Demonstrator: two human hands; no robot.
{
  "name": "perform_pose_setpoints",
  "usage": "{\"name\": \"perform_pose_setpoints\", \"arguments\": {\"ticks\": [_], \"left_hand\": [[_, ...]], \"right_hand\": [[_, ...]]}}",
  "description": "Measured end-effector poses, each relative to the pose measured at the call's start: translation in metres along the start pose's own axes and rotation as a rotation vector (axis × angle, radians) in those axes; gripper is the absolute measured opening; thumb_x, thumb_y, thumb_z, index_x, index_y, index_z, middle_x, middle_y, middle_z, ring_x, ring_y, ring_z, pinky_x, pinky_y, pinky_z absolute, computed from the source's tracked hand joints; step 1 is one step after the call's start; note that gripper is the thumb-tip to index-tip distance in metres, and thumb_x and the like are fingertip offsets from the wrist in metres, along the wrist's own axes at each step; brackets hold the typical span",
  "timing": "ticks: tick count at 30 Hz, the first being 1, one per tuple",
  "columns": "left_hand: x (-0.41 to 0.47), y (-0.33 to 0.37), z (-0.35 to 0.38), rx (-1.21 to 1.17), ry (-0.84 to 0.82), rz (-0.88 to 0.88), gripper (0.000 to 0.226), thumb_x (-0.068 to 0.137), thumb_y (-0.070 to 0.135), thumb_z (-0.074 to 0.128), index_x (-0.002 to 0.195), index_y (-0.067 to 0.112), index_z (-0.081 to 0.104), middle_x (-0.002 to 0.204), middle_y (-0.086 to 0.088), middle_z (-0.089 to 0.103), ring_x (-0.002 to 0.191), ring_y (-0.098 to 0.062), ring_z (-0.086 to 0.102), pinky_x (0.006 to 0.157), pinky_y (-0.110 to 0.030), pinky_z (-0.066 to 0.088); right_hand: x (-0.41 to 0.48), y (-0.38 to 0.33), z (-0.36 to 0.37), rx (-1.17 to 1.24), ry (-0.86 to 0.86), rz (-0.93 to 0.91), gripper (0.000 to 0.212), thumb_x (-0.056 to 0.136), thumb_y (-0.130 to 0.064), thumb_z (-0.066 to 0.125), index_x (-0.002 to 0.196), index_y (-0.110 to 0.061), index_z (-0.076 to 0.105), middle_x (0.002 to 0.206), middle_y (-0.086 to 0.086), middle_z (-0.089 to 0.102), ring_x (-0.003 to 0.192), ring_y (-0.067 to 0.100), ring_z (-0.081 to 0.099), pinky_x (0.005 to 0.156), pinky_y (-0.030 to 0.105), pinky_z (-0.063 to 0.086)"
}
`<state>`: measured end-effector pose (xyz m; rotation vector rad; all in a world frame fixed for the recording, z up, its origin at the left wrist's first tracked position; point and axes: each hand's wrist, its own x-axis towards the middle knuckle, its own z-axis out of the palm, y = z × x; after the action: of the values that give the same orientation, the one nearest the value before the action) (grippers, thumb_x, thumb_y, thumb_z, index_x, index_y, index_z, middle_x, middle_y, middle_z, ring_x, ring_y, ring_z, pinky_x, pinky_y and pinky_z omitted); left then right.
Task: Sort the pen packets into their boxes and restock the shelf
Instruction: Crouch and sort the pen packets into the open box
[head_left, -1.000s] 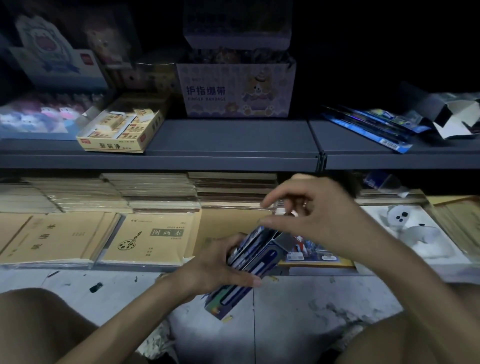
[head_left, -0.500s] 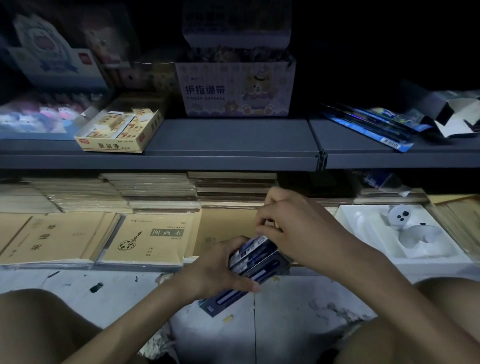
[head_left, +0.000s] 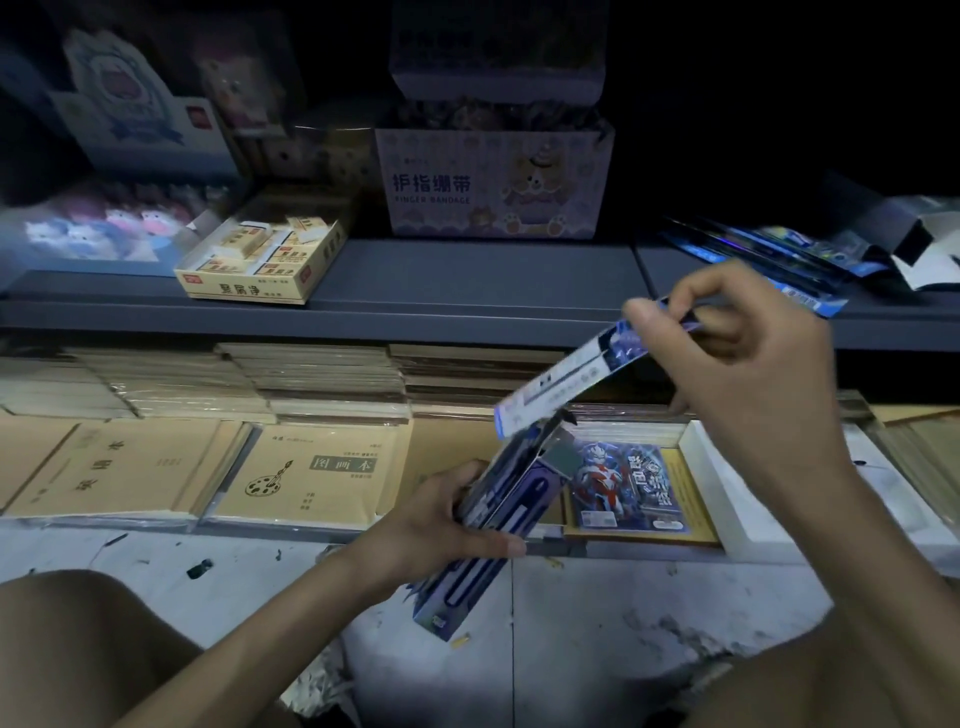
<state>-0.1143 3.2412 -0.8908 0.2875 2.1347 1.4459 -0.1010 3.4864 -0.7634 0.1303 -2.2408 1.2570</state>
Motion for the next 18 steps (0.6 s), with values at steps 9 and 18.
{"name": "perform_pose_setpoints", "arguments": {"ticks": [9, 18], "left_hand": [[-0.005, 0.016, -0.002, -0.081, 0.040, 0.057, 0.057, 0.079, 0.015, 0.087, 0.129, 0.023, 0.060, 0.112, 0.007, 0.076, 0.102, -0.010, 0.073, 0.083, -0.026, 0.061], [-0.006, 0.020, 0.002, -0.150, 0.049, 0.083, 0.053, 0.079, 0.006, 0.086, 0.124, 0.018, 0.061, 0.104, 0.003, 0.078, 0.094, -0.013, 0.075, 0.076, -0.022, 0.058]], "right_hand": [[0.013, 0.023, -0.023, 0.420, 0.070, 0.317, 0.042, 0.087, 0.003, 0.078, 0.122, -0.011, 0.060, 0.090, 0.015, 0.072, 0.086, 0.028, 0.078, 0.076, 0.033, 0.064], [0.018, 0.039, -0.057, 0.441, -0.037, 0.501, 0.011, 0.087, 0.002, 0.072, 0.096, -0.005, 0.072, 0.081, 0.004, 0.075, 0.080, 0.018, 0.077, 0.079, 0.024, 0.063]]}}
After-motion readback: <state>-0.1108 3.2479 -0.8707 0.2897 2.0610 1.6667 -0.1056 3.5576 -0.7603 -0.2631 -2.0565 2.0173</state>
